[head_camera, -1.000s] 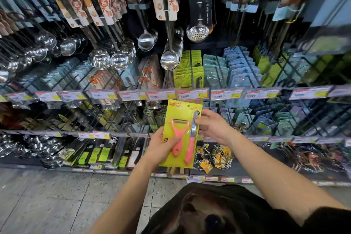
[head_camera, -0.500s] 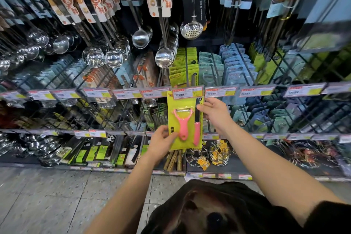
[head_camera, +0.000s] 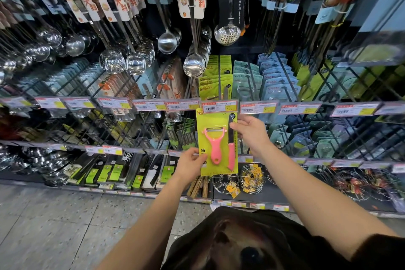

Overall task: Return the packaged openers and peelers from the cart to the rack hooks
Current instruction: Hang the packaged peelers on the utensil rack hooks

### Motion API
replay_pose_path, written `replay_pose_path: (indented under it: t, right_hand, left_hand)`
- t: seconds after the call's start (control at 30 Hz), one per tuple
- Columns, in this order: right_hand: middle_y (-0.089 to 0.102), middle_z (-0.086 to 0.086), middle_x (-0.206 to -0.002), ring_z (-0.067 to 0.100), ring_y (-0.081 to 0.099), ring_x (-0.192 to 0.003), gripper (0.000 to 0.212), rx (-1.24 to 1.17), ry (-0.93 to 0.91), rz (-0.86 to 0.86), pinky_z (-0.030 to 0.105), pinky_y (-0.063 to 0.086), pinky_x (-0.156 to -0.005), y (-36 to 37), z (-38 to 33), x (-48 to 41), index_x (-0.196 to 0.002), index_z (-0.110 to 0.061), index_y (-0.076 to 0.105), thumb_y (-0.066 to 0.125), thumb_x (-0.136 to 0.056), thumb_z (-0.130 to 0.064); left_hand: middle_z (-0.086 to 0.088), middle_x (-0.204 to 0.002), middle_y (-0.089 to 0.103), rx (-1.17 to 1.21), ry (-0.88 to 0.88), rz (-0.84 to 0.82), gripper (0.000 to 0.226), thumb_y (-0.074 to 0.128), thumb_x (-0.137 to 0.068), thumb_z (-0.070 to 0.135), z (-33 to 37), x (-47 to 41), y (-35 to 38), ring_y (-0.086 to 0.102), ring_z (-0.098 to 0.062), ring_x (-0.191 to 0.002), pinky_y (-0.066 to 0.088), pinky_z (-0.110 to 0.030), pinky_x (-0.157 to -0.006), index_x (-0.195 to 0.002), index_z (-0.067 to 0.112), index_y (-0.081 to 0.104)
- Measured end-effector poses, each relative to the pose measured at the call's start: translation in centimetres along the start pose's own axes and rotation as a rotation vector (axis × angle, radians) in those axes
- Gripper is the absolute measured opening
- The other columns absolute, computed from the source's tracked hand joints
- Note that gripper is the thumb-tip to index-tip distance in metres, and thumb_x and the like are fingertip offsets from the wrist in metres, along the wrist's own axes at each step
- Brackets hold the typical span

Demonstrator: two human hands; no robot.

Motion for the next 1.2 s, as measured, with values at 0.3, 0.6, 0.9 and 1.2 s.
replay_pose_path:
  t: [0.3, 0.6, 0.9, 1.2]
  right_hand:
    - [0.074, 0.003, -0.112, 0.018, 0.070, -0.107, 0.045, 0.053, -0.030, 0.029, 0.037, 0.050, -0.106, 0.0, 0.2, 0.0, -0.133, -0.006, 0.061, 0.074, -0.089, -0.005]
    - [0.065, 0.000, -0.126, 0.016, 0.064, -0.117, 0.050, 0.055, -0.086, 0.017, 0.032, 0.047, -0.108, 0.4, -0.3, 0.6, -0.136, -0.004, 0.060, 0.075, -0.088, -0.008]
    - [0.071, 0.007, -0.121, 0.017, 0.067, -0.110, 0.040, -0.008, -0.059, 0.110, 0.035, 0.049, -0.107, 1.3, -0.4, 0.0, -0.126, -0.002, 0.066, 0.076, -0.088, -0.008]
    - [0.072, 0.000, -0.109, 0.017, 0.066, -0.108, 0.033, 0.124, -0.120, 0.142, 0.031, 0.049, -0.101, 1.5, -0.6, -0.3, -0.117, 0.001, 0.071, 0.077, -0.087, -0.014]
  left_hand:
    - [-0.020, -0.104, 0.078, 0.002, -0.047, -0.050, 0.016, 0.070, -0.093, 0.028, 0.1, -0.7, 0.4, 0.076, -0.042, -0.094, 0.056, -0.068, -0.093, -0.106, 0.019, 0.067]
    - [-0.014, -0.076, 0.064, -0.058, -0.014, 0.009, 0.027, 0.071, -0.093, 0.031, -0.5, -1.9, 0.2, 0.054, -0.025, -0.066, 0.055, -0.046, -0.067, -0.109, 0.011, 0.064]
    - [-0.012, -0.080, 0.065, -0.122, 0.056, 0.067, 0.019, 0.067, -0.099, 0.028, 0.8, -2.1, -0.5, 0.053, -0.024, -0.069, 0.048, -0.043, -0.065, -0.107, 0.011, 0.064]
    - [-0.023, -0.105, 0.074, -0.097, 0.012, 0.041, 0.037, 0.073, -0.071, 0.055, -2.1, -5.1, -1.3, 0.074, -0.048, -0.092, 0.060, -0.066, -0.086, -0.095, 0.027, 0.068]
Point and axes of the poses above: each hand's wrist, its own x-axis away from the middle knuckle, its own y-axis out of the palm, z = x × y, the point moved 1 cm from there along -x, towards the middle knuckle
